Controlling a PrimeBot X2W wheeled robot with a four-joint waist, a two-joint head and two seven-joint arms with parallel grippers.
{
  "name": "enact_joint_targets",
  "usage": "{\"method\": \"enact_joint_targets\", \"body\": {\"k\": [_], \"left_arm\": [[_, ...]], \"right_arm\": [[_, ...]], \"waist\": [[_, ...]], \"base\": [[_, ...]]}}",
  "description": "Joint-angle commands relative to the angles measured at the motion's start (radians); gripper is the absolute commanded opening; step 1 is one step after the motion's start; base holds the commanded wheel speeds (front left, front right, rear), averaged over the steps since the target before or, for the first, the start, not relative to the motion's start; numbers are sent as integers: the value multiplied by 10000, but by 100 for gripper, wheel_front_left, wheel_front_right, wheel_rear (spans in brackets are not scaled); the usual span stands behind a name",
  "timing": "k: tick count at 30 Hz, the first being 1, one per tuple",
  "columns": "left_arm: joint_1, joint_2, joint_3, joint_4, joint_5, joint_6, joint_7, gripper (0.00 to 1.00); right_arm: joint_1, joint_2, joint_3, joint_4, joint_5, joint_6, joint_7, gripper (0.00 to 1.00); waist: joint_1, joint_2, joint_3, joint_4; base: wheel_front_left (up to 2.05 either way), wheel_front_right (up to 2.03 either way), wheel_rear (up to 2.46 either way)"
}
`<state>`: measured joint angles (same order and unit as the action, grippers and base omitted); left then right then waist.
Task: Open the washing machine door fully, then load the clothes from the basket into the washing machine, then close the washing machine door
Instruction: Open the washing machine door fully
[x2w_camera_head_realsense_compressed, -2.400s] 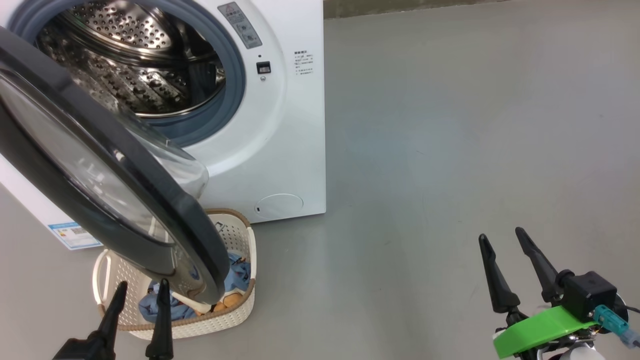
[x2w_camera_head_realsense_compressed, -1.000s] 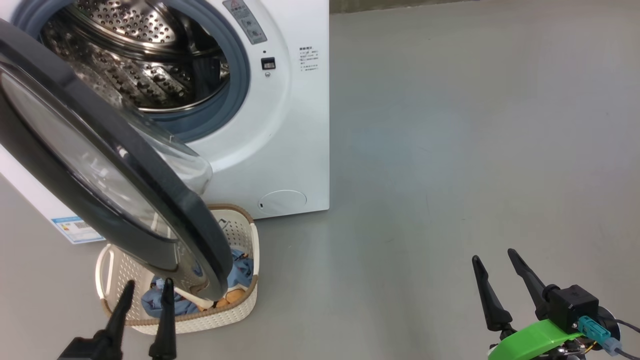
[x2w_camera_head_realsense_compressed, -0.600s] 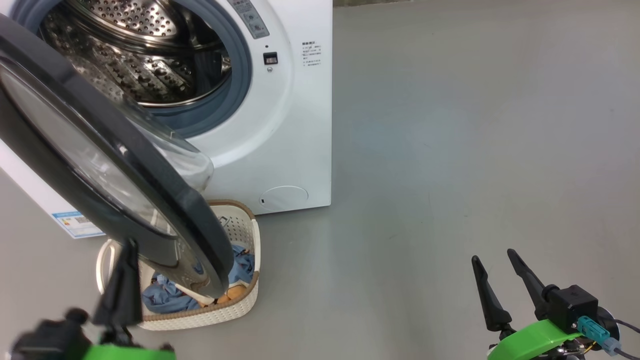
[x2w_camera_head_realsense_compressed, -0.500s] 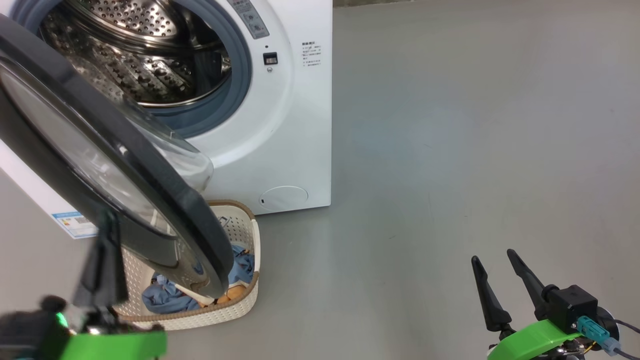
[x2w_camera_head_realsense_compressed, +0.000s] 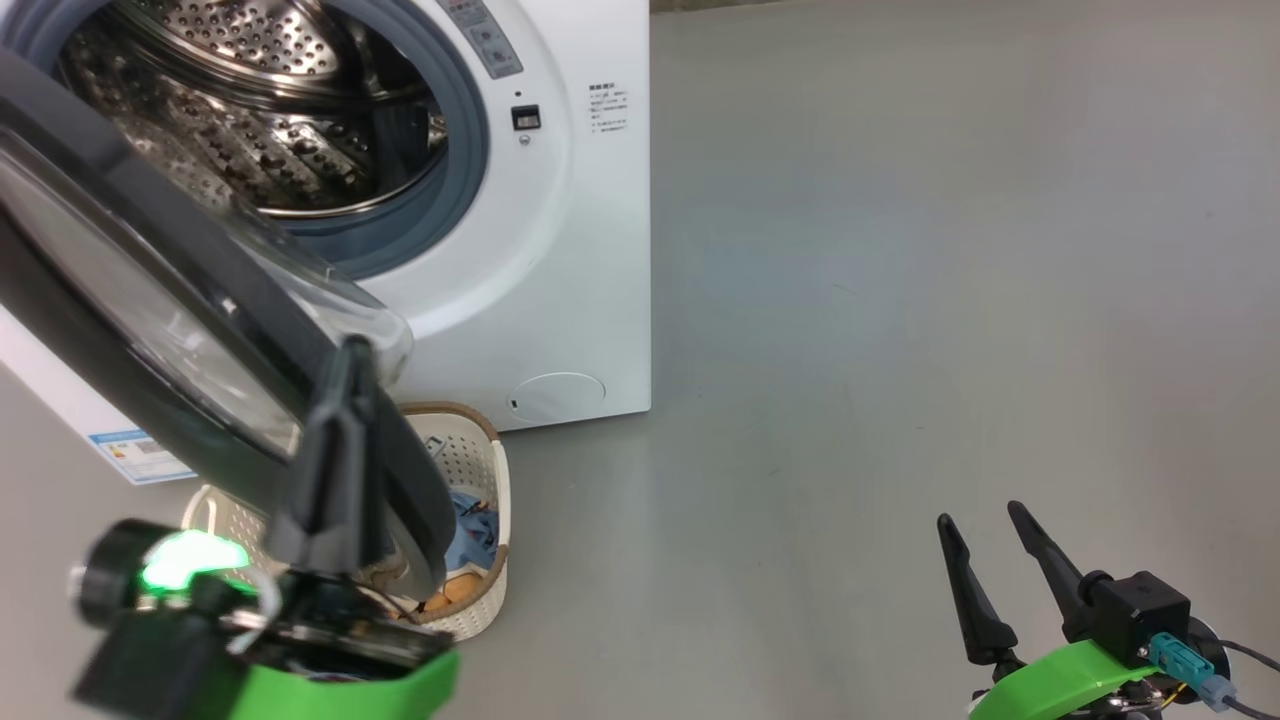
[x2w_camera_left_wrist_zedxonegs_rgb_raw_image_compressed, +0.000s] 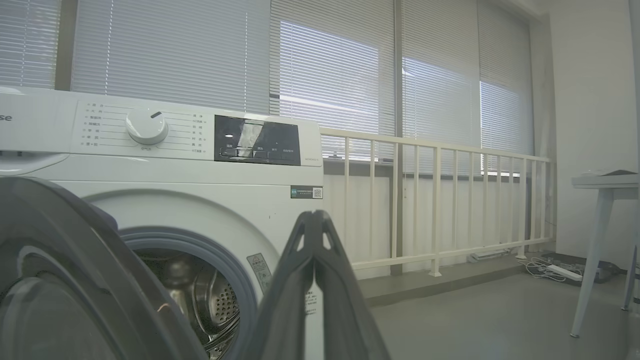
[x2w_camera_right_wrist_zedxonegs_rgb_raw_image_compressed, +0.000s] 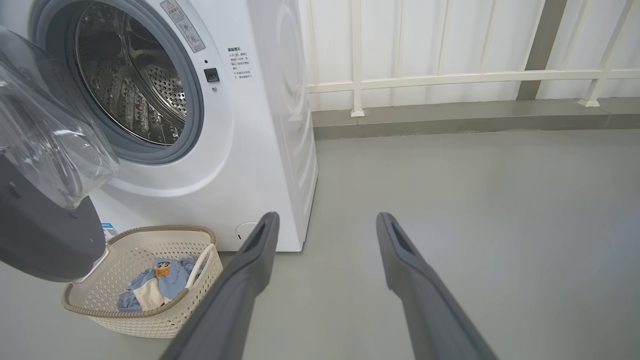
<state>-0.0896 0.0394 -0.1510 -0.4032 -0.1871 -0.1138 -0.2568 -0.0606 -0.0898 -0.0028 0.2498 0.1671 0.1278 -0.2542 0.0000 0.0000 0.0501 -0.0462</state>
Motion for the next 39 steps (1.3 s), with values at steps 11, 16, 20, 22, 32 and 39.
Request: {"method": "enact_joint_targets", "body": {"k": [11, 16, 20, 22, 32, 39], "left_arm": [[-608, 108, -1534, 763, 249, -144, -49, 0], [-592, 108, -1981, 1492, 125, -155, -49, 0], [-673, 108, -2095, 1949, 5, -159, -49, 0], [-733, 108, -2060, 2201, -11, -160, -49, 0], [-933, 108, -1282, 3561, -156, 13, -49, 0], [-850, 108, -1002, 3691, -105, 29, -49, 0]], "right_arm": [[-305, -77, 438, -117, 171, 29, -76, 100], [-402, -115, 511, -103, 240, 29, -76, 100], [-497, -149, 493, -112, 294, 29, -76, 100], [-544, -157, 468, -113, 321, 29, -76, 100], [-831, -115, 411, -130, 397, 29, -76, 100], [-876, -57, 359, -59, 423, 29, -76, 100]], "waist": [[0, 0, 145, -341], [0, 0, 340, -516], [0, 0, 615, -649], [0, 0, 770, -707], [0, 0, 1555, -881], [0, 0, 1613, -682]], "base": [[0, 0, 0], [0, 0, 0], [0, 0, 0], [0, 0, 0], [0, 0, 0], [0, 0, 0]]}}
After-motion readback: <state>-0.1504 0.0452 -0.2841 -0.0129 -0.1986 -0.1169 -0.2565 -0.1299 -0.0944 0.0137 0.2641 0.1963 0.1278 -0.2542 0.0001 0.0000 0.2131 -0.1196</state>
